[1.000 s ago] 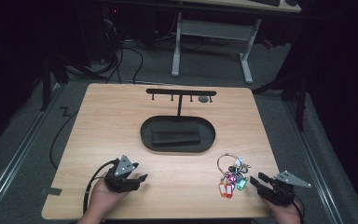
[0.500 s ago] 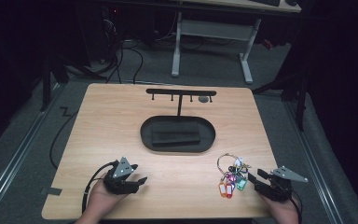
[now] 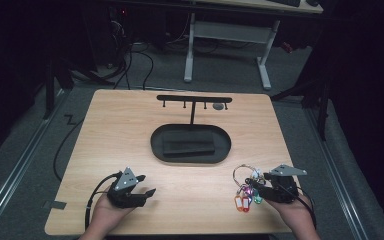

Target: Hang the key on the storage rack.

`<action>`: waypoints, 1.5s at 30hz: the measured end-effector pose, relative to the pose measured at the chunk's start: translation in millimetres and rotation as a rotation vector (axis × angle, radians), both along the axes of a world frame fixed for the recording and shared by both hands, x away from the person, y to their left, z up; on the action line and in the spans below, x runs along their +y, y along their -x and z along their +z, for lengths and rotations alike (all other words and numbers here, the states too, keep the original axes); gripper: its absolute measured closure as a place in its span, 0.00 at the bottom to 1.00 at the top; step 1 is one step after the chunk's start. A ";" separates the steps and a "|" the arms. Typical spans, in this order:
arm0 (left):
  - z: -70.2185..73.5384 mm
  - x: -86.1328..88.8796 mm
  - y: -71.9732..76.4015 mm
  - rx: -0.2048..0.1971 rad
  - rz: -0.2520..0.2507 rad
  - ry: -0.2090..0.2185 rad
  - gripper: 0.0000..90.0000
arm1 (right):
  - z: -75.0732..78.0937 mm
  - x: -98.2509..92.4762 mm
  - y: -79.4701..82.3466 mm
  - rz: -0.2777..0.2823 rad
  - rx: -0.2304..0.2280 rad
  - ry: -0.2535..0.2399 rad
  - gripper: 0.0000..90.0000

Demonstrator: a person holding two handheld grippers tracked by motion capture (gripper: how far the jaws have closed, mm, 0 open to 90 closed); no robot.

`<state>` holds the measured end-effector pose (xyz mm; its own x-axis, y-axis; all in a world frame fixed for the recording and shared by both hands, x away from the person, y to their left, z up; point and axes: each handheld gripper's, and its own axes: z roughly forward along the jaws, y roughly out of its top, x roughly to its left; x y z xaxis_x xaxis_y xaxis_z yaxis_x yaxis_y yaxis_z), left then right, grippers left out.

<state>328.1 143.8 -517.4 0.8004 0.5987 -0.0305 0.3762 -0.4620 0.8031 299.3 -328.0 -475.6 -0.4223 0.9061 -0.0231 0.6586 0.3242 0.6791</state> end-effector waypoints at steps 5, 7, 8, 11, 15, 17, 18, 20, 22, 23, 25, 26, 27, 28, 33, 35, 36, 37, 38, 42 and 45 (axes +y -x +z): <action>0.0 -5.4 -0.1 -0.006 -0.019 -0.001 0.42 | 0.8 15.9 -7.6 0.062 0.077 0.054 0.47; -0.6 -8.4 -1.0 -0.013 -0.030 -0.009 0.42 | 2.6 22.2 -11.2 0.096 0.103 0.083 0.47; -1.1 -9.9 -2.1 -0.011 -0.039 -0.018 0.42 | 3.9 24.7 -13.8 0.114 0.114 0.091 0.47; -3.0 -13.9 -4.2 -0.006 -0.050 -0.023 0.42 | 7.5 30.8 -21.7 0.140 0.162 0.114 0.47; -2.1 -20.8 -5.8 -0.017 -0.073 -0.028 0.42 | 10.7 38.5 -31.6 0.178 0.237 0.167 0.48; -1.7 -24.0 -6.0 -0.023 -0.082 -0.034 0.42 | 11.6 41.5 -35.6 0.191 0.264 0.190 0.50; -1.4 -25.3 -6.0 -0.027 -0.087 -0.037 0.42 | 11.9 42.9 -38.3 0.202 0.280 0.205 0.50; -0.6 -27.0 -5.4 -0.034 -0.094 -0.041 0.42 | 12.5 45.5 -43.1 0.218 0.303 0.240 0.50; -0.7 -27.3 -4.5 -0.038 -0.102 -0.049 0.42 | 14.5 46.0 -48.3 0.224 0.311 0.272 0.51; -0.8 -26.8 -4.1 -0.041 -0.103 -0.057 0.42 | 15.7 45.7 -51.2 0.222 0.317 0.277 0.51; -1.7 -24.9 -3.7 -0.038 -0.099 -0.056 0.42 | 18.1 44.1 -57.9 0.216 0.323 0.285 0.54; -1.9 -24.1 -3.7 -0.036 -0.097 -0.054 0.42 | 18.9 43.0 -62.7 0.213 0.326 0.287 0.55; -1.9 -23.2 -3.5 -0.034 -0.093 -0.052 0.42 | 19.3 42.4 -65.7 0.208 0.333 0.290 0.56; -1.9 -22.6 -3.2 -0.033 -0.090 -0.048 0.42 | 19.4 41.4 -69.9 0.202 0.344 0.286 0.57; -3.0 -23.2 -3.7 -0.033 -0.093 -0.056 0.42 | 14.6 35.2 -93.1 0.205 0.417 0.318 0.62; -4.2 -24.0 -4.2 -0.035 -0.095 -0.069 0.42 | 12.4 33.1 -101.6 0.207 0.439 0.328 0.63; -4.5 -24.3 -4.2 -0.034 -0.097 -0.076 0.42 | 11.2 32.3 -105.8 0.211 0.449 0.338 0.63; -4.8 -24.5 -4.0 -0.036 -0.098 -0.082 0.42 | 10.0 31.7 -110.0 0.214 0.460 0.351 0.64; -5.2 -24.4 -3.7 -0.039 -0.099 -0.085 0.42 | 8.6 31.3 -114.3 0.220 0.468 0.362 0.64; -4.5 -23.6 -3.1 -0.045 -0.103 -0.087 0.42 | 0.4 32.4 -128.1 0.234 0.526 0.381 0.66; -4.5 -23.0 -2.7 -0.046 -0.102 -0.091 0.42 | -6.6 33.0 -135.3 0.254 0.560 0.404 0.68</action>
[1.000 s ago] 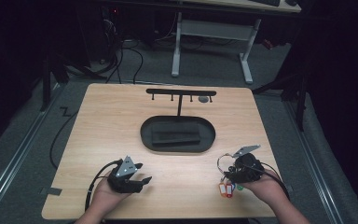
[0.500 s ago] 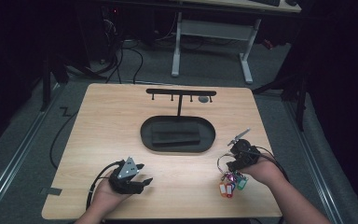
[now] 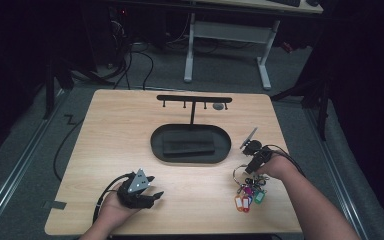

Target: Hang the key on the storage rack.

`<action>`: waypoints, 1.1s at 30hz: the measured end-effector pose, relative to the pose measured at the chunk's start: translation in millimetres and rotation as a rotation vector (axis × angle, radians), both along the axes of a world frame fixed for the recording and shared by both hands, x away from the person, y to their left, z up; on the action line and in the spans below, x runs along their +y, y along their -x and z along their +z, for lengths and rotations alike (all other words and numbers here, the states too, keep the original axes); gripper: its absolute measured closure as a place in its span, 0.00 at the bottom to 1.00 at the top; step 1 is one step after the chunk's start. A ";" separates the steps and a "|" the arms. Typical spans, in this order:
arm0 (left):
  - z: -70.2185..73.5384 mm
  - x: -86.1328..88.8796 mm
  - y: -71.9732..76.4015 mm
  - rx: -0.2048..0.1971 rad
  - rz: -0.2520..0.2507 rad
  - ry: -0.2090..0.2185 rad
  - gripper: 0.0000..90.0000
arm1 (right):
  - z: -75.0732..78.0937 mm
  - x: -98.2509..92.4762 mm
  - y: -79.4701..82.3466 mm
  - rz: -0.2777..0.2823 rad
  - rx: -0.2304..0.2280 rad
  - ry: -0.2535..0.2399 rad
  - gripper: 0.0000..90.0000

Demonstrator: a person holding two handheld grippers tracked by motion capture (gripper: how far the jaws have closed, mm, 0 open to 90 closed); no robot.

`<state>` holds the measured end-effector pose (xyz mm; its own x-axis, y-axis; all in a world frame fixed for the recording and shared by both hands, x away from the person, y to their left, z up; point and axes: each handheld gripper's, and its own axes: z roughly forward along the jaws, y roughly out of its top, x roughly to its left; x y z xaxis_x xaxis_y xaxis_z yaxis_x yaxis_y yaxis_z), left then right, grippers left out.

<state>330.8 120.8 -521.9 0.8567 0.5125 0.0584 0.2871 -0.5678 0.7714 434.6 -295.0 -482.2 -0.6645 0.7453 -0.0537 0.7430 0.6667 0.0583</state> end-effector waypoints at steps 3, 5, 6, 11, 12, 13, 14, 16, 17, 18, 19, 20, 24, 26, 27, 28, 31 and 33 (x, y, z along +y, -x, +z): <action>-0.1 2.8 3.0 0.000 0.001 -0.007 0.42 | -4.1 -0.3 -5.2 0.008 0.045 0.024 0.69; -0.2 5.8 5.4 -0.002 0.004 -0.010 0.42 | -5.1 -0.4 -9.3 0.023 0.046 0.028 0.69; -0.1 7.4 6.2 -0.002 0.008 -0.012 0.42 | -5.2 0.3 -10.9 0.020 0.051 0.025 0.69; -0.3 13.0 8.5 0.001 0.026 -0.002 0.42 | -4.7 5.6 -14.5 0.011 0.086 0.023 0.76; -0.5 13.2 8.8 0.003 0.026 -0.005 0.42 | -5.0 5.4 -15.5 0.031 0.087 0.023 0.79; -0.5 13.3 8.8 0.005 0.024 -0.009 0.42 | -4.8 6.1 -15.3 0.038 0.089 0.026 0.84; -0.7 13.1 8.9 0.006 0.024 -0.010 0.42 | -4.9 6.7 -14.8 0.042 0.092 0.020 0.89; -1.6 12.2 9.6 0.005 0.021 -0.011 0.42 | -5.4 7.4 -13.5 0.072 0.083 0.018 0.94; -1.9 11.8 10.0 0.007 0.016 -0.018 0.42 | -5.1 8.4 -11.7 0.073 0.083 0.026 0.96; -2.6 11.1 10.4 0.008 0.014 -0.020 0.42 | -4.7 9.0 -10.4 0.060 0.086 0.023 0.96; -2.7 10.8 10.5 0.010 0.011 -0.022 0.42 | -3.9 9.1 -9.0 0.069 0.080 0.024 0.96; -2.9 10.4 10.5 0.012 0.009 -0.023 0.42 | -2.6 9.4 -7.6 0.067 0.078 0.025 0.96; -2.2 7.4 10.4 0.005 0.005 -0.021 0.42 | 13.3 8.9 0.1 0.071 0.047 0.003 0.96; -2.1 5.6 10.1 0.002 0.002 -0.020 0.42 | 23.3 8.5 5.2 0.070 0.033 -0.009 0.96; -1.9 4.9 9.6 0.002 -0.001 -0.023 0.42 | 28.1 8.1 7.5 0.072 0.026 -0.021 0.96; -1.8 4.3 9.2 0.000 -0.004 -0.024 0.42 | 32.7 8.1 9.9 0.075 0.022 -0.024 0.96; -0.7 2.9 8.1 -0.017 0.000 -0.014 0.42 | 43.9 8.9 16.8 0.067 0.003 -0.037 0.97; 0.4 2.8 7.3 -0.020 0.001 -0.003 0.42 | 52.0 9.4 20.5 0.075 -0.009 -0.042 0.97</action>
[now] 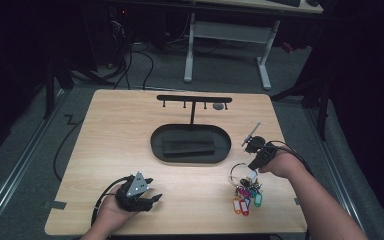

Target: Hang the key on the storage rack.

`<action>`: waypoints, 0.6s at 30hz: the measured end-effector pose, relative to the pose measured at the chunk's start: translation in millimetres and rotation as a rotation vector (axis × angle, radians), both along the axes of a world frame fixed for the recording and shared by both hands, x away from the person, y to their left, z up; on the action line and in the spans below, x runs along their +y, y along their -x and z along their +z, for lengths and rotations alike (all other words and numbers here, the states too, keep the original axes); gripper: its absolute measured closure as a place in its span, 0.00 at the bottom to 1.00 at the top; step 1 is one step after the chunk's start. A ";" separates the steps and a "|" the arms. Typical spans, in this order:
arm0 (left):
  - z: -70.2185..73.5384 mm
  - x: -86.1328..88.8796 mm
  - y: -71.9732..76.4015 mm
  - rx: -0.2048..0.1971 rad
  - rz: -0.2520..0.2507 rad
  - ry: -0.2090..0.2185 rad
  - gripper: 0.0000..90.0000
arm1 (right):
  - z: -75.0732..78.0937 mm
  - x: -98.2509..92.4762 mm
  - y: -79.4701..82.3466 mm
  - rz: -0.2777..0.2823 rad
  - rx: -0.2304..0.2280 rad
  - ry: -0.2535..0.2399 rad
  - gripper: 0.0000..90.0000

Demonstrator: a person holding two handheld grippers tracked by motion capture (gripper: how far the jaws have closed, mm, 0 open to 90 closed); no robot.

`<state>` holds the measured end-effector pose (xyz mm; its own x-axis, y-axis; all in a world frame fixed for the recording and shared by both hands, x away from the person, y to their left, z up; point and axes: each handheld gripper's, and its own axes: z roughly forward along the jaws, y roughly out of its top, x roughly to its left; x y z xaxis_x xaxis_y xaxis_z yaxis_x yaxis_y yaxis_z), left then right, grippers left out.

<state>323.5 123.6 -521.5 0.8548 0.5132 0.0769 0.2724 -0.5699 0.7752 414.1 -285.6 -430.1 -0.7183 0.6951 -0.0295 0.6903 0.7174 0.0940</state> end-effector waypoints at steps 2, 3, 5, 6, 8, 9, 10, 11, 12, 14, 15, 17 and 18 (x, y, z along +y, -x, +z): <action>-0.1 0.0 -0.8 -0.001 0.000 0.003 0.42 | 8.9 1.4 4.5 0.003 -0.010 0.000 0.97; -0.2 0.1 -1.0 0.005 -0.001 -0.001 0.42 | 13.7 2.1 7.1 -0.003 -0.014 -0.003 0.97; -0.5 0.1 -0.7 0.007 0.001 -0.007 0.42 | 24.0 2.6 10.9 0.008 -0.025 -0.004 0.97; -0.4 0.3 -0.2 0.006 0.002 -0.007 0.41 | 28.9 2.5 12.9 0.006 -0.032 -0.011 0.97; -0.2 1.2 0.8 0.007 0.001 -0.006 0.41 | 38.3 2.5 17.5 0.004 -0.042 -0.013 0.97; -0.2 1.8 1.4 0.007 0.001 -0.007 0.41 | 43.2 2.6 20.0 0.003 -0.046 -0.007 0.97; -0.3 2.7 1.7 0.007 0.000 -0.005 0.41 | 48.1 2.5 22.1 0.005 -0.051 -0.004 0.97; -0.5 3.6 1.9 0.010 0.000 -0.005 0.41 | 53.2 2.6 24.4 0.003 -0.056 -0.003 0.97; -0.8 4.2 2.0 0.013 0.002 -0.004 0.41 | 58.8 2.4 26.4 0.007 -0.063 0.002 0.97; -1.4 5.2 1.7 0.014 0.005 -0.002 0.41 | 70.4 2.1 30.2 -0.004 -0.077 0.000 0.97; -1.4 5.6 1.7 0.015 0.007 -0.001 0.41 | 76.5 1.9 31.7 -0.007 -0.086 0.003 0.97; -0.9 6.5 1.8 0.017 0.007 0.003 0.41 | 87.9 1.2 34.5 -0.011 -0.105 0.008 0.97; -0.8 6.6 1.9 0.016 0.007 0.004 0.41 | 94.6 1.1 36.2 -0.016 -0.115 0.012 0.97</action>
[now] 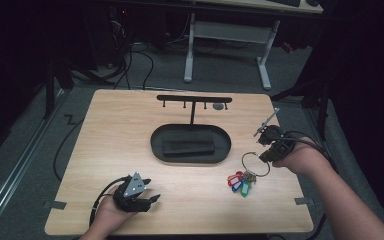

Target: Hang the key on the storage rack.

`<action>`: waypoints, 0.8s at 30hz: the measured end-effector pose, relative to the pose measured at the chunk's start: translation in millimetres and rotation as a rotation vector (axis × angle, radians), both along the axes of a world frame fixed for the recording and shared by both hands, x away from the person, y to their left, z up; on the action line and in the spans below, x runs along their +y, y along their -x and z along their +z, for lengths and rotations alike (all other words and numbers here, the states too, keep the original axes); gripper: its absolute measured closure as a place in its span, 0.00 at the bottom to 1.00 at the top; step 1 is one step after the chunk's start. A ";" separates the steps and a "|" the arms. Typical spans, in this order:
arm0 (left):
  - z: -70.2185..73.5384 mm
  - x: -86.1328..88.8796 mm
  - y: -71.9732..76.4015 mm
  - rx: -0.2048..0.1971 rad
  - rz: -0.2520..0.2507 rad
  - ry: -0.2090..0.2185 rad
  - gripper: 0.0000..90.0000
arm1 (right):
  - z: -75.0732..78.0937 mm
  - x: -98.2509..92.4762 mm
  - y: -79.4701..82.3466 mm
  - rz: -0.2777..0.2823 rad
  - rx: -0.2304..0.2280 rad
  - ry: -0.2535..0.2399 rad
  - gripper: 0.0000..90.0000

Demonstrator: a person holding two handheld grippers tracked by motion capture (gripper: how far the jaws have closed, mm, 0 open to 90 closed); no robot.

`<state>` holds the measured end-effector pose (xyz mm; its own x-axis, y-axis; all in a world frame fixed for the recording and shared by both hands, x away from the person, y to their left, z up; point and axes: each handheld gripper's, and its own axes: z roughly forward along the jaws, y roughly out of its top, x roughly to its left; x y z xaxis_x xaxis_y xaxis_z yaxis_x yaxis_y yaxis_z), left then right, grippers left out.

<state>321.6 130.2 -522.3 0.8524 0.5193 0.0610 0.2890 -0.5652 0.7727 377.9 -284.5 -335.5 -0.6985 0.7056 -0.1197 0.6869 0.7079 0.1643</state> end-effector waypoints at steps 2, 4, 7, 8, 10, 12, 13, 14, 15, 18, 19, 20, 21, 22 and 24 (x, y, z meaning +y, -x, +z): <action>0.0 0.0 0.4 -0.001 0.000 -0.001 0.41 | 8.5 0.1 2.3 -0.001 -0.009 0.003 0.97; 0.1 0.1 0.4 0.000 0.001 0.001 0.41 | 16.9 0.4 4.5 0.003 -0.024 0.009 0.97; 0.1 -0.1 0.5 -0.001 -0.001 0.002 0.41 | 28.8 1.6 7.7 0.006 -0.046 0.020 0.97; 0.1 -0.1 0.5 -0.001 -0.002 0.002 0.41 | 32.3 2.1 8.9 0.005 -0.052 0.018 0.97; -0.2 0.0 0.3 0.000 -0.004 0.001 0.41 | 38.6 2.6 10.0 0.005 -0.061 0.019 0.97; -0.3 0.4 0.4 0.000 -0.004 0.001 0.41 | 44.4 3.5 10.6 0.007 -0.066 0.018 0.97; -0.3 0.7 0.7 -0.001 -0.004 0.002 0.41 | 46.8 4.3 10.7 0.008 -0.071 0.018 0.97; -0.1 1.1 0.9 -0.003 -0.003 0.002 0.41 | 49.0 5.1 10.6 0.009 -0.074 0.017 0.97; 0.1 1.7 1.2 -0.006 -0.002 0.000 0.41 | 51.0 6.1 10.5 0.011 -0.078 0.018 0.97; 0.2 3.7 1.5 -0.007 0.004 0.010 0.41 | 54.2 9.5 9.5 0.016 -0.086 0.012 0.97; 0.2 4.7 1.3 -0.005 0.004 0.008 0.41 | 54.2 10.6 8.6 0.020 -0.089 0.011 0.97; 0.1 5.5 1.5 -0.003 0.006 0.007 0.41 | 54.3 11.9 7.8 0.021 -0.084 0.014 0.97; -0.3 6.3 1.7 -0.005 0.009 0.009 0.41 | 53.7 13.0 6.7 0.024 -0.084 0.013 0.97; -0.2 7.2 2.1 -0.002 0.009 0.007 0.41 | 53.7 14.4 5.6 0.023 -0.080 0.018 0.97; -0.4 8.6 3.3 -0.005 0.013 0.009 0.41 | 53.3 16.6 3.0 0.032 -0.079 0.014 0.97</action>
